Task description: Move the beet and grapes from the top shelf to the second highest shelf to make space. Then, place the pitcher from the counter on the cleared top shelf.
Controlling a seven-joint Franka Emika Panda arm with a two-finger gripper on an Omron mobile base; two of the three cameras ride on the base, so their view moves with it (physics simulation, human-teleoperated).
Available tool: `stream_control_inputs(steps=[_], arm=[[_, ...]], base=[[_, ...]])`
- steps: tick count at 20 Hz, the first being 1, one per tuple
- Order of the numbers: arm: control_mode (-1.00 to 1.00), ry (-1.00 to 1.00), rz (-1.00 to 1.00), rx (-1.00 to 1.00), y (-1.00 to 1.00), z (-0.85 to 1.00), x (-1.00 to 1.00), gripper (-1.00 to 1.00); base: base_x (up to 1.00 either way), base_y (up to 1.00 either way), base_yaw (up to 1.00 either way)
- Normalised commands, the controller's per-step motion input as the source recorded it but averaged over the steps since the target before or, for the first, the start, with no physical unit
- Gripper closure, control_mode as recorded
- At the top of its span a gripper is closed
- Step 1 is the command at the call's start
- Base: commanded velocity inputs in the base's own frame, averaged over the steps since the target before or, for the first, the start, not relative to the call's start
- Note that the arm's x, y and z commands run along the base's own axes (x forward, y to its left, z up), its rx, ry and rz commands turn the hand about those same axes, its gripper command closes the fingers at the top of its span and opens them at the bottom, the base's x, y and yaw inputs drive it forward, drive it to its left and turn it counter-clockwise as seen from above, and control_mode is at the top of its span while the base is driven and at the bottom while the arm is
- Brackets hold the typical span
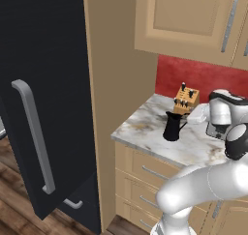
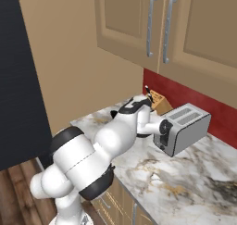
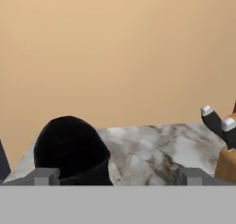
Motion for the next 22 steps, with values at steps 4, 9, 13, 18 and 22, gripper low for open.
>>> stream_control_inputs(steps=[4,9,13,18,22], arm=[[-1.00,0.02,0.00,0.00,-0.04,-0.32,0.00,-1.00],[-1.00,0.02,0.02,0.00,0.00,-0.28,0.00,-1.00],[-1.00,0.02,0.05,0.00,0.00,-0.17,0.00,-1.00],[-1.00,0.01,0.07,0.00,0.06,-0.01,0.00,-1.00],[-1.00,0.00,0.07,0.00,0.11,0.00,0.00,-1.00]], base=[[0.00,0.00,0.00],[0.00,0.00,0.00],[0.00,0.00,0.00],[0.00,0.00,0.00],[0.00,0.00,0.00]])
